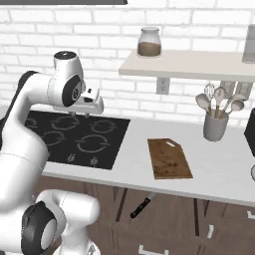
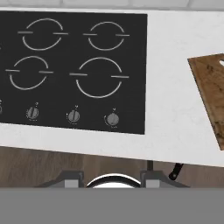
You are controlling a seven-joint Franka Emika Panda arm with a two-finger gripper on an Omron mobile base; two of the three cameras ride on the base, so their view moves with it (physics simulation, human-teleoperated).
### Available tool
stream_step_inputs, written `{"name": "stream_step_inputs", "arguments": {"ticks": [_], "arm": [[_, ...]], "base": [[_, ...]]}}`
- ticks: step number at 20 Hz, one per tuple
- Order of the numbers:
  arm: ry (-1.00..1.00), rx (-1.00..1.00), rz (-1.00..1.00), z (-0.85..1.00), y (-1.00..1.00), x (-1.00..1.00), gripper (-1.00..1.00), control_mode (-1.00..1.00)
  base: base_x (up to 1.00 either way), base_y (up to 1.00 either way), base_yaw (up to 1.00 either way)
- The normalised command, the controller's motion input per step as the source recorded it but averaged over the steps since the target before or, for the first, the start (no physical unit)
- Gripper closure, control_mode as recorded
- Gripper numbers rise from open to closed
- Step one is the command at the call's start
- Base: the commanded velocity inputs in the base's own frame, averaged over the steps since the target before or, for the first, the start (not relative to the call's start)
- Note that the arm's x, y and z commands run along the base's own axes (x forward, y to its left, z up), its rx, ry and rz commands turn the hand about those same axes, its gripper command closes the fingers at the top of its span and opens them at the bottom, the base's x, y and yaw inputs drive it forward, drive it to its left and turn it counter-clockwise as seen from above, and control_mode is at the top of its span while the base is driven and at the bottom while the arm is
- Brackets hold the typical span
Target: Pick up the knife from the drawer and place it on the cutting board. Then place the meat from the plate to the cutting board.
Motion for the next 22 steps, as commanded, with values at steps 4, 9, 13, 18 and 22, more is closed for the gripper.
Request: {"name": "stream_step_inputs", "arguments": {"ticks": [4, 9, 13, 18, 22], "arm": [[0.01, 0.0, 0.0, -0.04, -0.12, 0.0, -1.0, -1.0], [0.0, 0.0, 0.06, -0.07, -0.42, -0.31, -1.0, -1.0], [0.03, 0.0, 0.11, -0.13, -0.47, -0.69, -1.0, -1.0], [0.03, 0.0, 0.07, -0.11, -0.16, -0.66, -1.0, -1.0], [0.02, -0.02, 0.0, -0.14, 0.0, -0.47, -1.0, -1.0]], "base": [[0.0, 0.0, 0.0], [0.0, 0.0, 0.0], [0.0, 0.0, 0.0], [0.0, 0.0, 0.0], [0.0, 0.0, 0.0]]}}
